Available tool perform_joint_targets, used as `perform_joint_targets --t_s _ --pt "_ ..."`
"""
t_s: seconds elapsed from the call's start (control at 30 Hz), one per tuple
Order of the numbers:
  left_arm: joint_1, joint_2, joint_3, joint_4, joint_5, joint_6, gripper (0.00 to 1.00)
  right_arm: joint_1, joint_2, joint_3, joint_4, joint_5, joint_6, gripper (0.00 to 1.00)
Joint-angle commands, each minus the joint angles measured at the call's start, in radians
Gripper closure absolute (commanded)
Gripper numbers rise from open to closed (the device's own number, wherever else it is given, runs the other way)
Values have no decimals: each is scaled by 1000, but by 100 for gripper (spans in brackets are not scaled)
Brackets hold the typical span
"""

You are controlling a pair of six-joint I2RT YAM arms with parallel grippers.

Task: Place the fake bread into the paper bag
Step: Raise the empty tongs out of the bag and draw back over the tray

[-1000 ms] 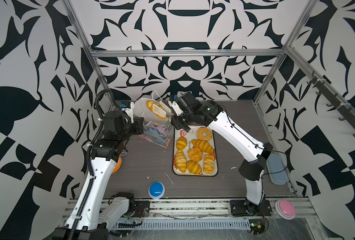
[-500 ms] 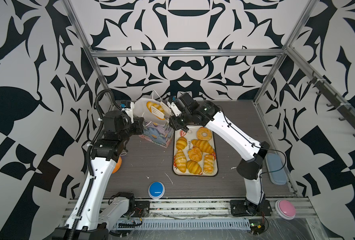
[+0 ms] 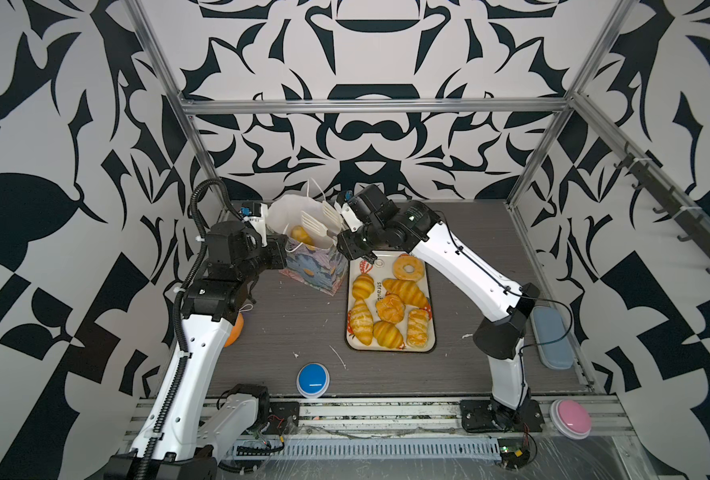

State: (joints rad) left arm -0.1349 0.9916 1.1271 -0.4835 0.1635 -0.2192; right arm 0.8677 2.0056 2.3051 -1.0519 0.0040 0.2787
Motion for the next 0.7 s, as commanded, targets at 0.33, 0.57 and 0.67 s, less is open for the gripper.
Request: perform_joint_targets --t_s 0.33,0.57,0.67 --pt "3 -2 -13 -18 -6 6 91 4 -163 -35 62 40 0 48" --pt "4 -4 -12 -18 -8 7 91 4 -237 -109 68 75 -18 48" --pt "3 -4 -12 -17 -8 7 91 5 -275 -153 75 101 -32 48"
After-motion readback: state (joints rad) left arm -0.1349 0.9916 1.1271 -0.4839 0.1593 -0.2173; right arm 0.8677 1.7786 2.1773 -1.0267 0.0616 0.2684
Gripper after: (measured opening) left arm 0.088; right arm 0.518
